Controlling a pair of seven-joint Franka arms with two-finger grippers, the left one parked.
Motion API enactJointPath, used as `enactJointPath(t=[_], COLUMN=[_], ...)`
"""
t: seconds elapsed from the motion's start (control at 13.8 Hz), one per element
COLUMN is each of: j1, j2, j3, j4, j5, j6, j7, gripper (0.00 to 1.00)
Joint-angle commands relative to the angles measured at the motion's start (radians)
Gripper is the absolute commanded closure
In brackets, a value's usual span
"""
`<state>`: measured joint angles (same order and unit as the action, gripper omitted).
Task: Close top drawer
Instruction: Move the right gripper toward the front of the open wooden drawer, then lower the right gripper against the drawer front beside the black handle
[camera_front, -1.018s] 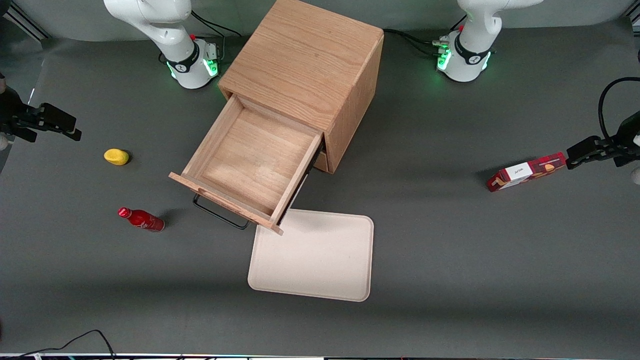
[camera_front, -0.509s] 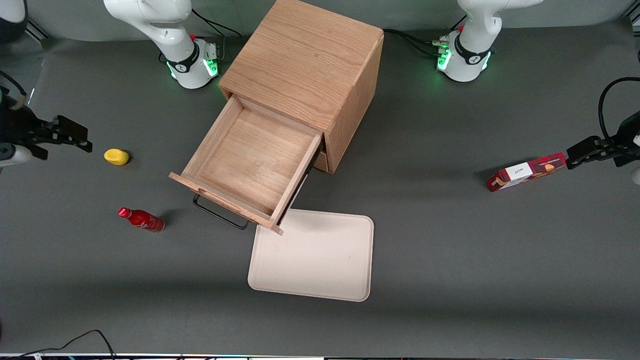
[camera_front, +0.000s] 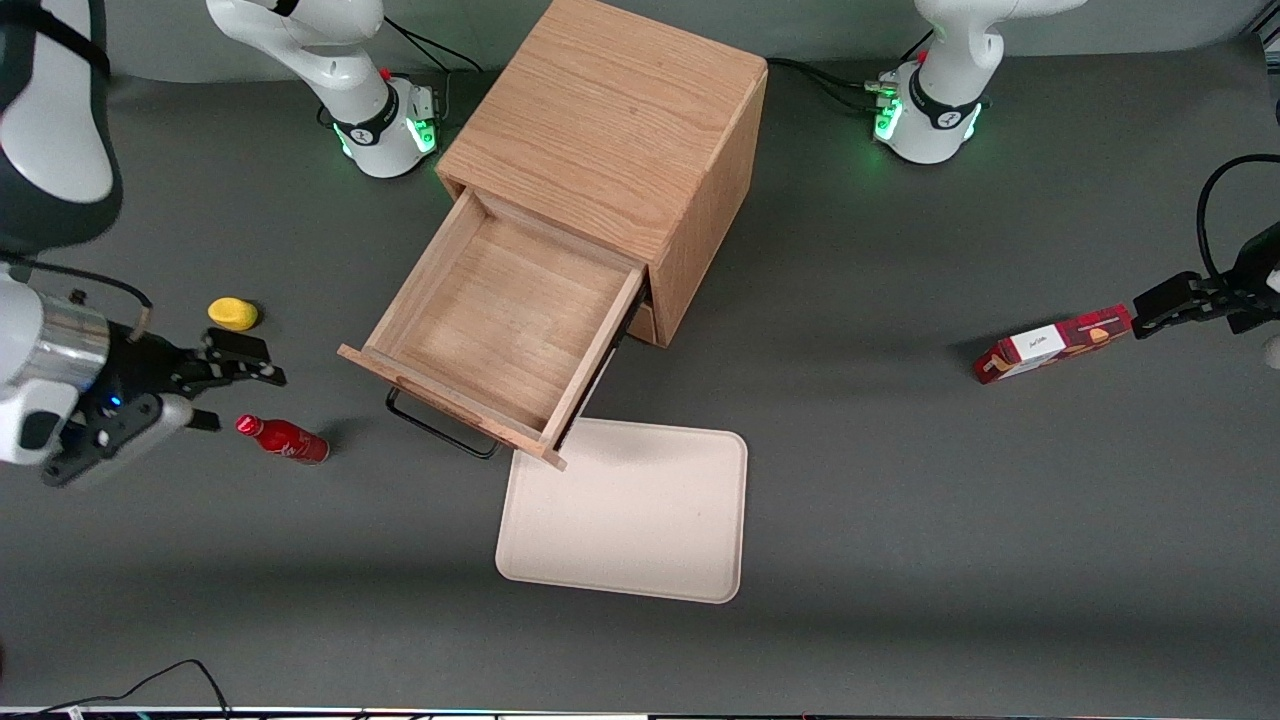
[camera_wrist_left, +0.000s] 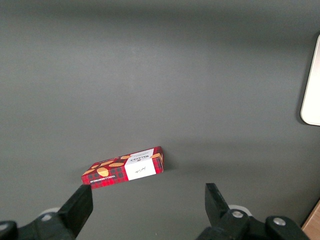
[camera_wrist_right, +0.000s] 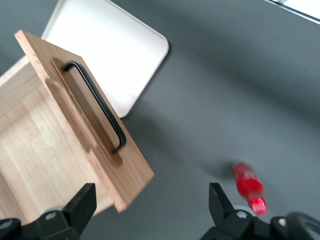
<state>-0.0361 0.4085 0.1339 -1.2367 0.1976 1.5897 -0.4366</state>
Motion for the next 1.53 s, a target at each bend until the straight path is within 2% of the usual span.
enactJointPath(t=[0.0,0.51,0.58,0.73,1.45], j1=[0.010,0.007,0.007,0.007,0.018], j2=[0.131,0.283,0.291,0.302,0.335], j3=[0.041,0.124,0.131,0.131,0.130], j4=[0.127,0.158,0.158,0.157,0.145], j5=[0.022,0.023,0.040,0.077,0.066], j6=[-0.020,-0.004,-0.001,-0.002,-0.002], j7=[-0.042,-0.106,-0.105,-0.108,-0.159], gripper=[0.00,0.00,0.00,0.00,0.00])
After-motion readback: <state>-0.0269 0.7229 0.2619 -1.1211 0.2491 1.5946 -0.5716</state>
